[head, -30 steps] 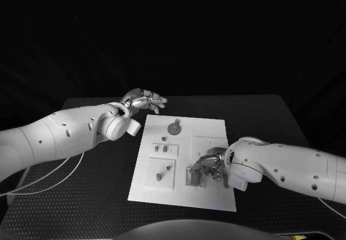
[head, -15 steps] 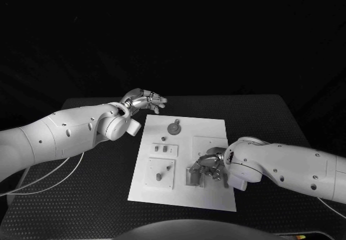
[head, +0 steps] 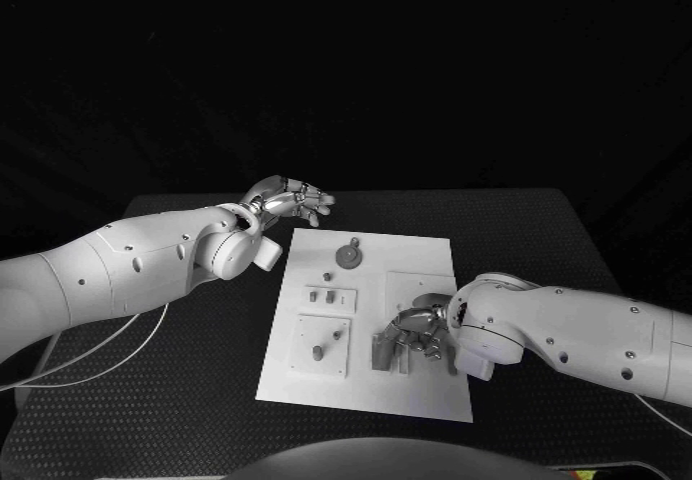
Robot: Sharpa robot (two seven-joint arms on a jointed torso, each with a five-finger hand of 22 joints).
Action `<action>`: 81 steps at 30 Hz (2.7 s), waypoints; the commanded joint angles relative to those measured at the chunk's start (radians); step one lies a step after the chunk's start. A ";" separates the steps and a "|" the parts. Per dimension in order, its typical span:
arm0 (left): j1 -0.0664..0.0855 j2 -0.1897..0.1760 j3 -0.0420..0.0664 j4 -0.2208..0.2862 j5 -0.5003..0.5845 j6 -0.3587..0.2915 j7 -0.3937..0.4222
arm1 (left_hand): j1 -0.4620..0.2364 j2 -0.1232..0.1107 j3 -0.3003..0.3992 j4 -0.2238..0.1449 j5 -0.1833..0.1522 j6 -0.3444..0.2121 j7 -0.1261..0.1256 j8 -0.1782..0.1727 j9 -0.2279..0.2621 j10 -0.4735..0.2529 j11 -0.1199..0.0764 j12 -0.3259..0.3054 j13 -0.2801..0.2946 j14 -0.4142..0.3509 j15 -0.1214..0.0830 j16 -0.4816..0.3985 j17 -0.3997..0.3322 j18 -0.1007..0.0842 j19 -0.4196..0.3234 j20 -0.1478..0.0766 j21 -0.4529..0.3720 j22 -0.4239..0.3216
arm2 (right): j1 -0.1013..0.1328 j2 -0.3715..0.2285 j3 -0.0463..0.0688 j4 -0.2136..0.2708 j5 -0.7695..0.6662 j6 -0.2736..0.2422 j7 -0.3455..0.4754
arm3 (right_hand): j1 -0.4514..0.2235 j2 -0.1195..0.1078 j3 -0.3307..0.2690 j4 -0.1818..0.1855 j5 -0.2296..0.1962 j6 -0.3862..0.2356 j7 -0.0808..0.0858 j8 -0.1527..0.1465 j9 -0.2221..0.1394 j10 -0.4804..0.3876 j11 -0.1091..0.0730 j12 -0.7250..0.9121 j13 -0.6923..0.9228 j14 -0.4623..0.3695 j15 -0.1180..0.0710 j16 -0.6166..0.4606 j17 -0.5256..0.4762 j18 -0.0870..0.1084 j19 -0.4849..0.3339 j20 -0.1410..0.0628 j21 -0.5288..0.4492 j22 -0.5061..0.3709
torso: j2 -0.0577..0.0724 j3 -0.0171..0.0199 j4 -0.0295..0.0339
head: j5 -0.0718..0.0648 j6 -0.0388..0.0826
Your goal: Assemble the parts on the task board
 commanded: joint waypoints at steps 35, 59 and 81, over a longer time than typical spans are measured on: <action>0.001 0.000 0.001 -0.002 0.004 0.014 0.005 | -0.010 -0.001 -0.001 0.005 -0.001 -0.008 0.002 0.005 -0.002 -0.007 0.000 -0.001 0.002 0.002 0.007 -0.007 0.003 -0.009 0.004 -0.005 -0.006 0.004 | -0.005 -0.038 -0.004 0.042 -0.124 -0.051 0.073 | -0.014 -0.038 -0.048 -0.017 -0.002 -0.023 0.011 -0.008 0.005 -0.008 0.004 -0.009 0.007 -0.012 0.000 -0.009 0.004 0.030 -0.008 -0.005 0.002 0.004 | 0.000 -0.0006 -0.0001 | 0.001 0.002; 0.001 -0.004 0.001 -0.006 0.004 0.013 0.008 | -0.010 -0.001 -0.001 0.005 -0.001 -0.008 0.002 0.005 -0.002 -0.007 0.000 -0.001 0.002 0.002 0.007 -0.007 0.004 -0.009 0.004 -0.005 -0.007 0.005 | 0.018 -0.123 -0.004 0.081 -0.379 -0.109 0.302 | 0.143 -0.106 -0.009 -0.022 0.000 -0.076 0.028 -0.033 0.004 -0.022 0.019 -0.013 0.018 -0.020 0.013 -0.029 0.003 0.030 -0.013 -0.009 -0.013 -0.006 | -0.001 -0.0011 -0.0004 | 0.005 0.005; 0.001 -0.001 0.001 -0.015 0.004 0.015 0.013 | -0.010 -0.002 -0.001 0.005 -0.001 -0.008 0.002 0.005 -0.002 -0.008 0.000 -0.001 0.002 0.002 0.007 -0.008 0.005 -0.009 0.004 -0.005 -0.008 0.006 | 0.032 -0.099 -0.004 0.076 -0.779 -0.256 0.660 | 0.637 -0.176 0.108 -0.043 0.008 -0.258 -0.027 -0.088 -0.018 -0.220 0.033 -0.010 0.006 -0.212 0.035 -0.081 0.000 0.018 -0.189 0.081 -0.093 0.010 | 0.001 0.0015 -0.0004 | 0.003 0.012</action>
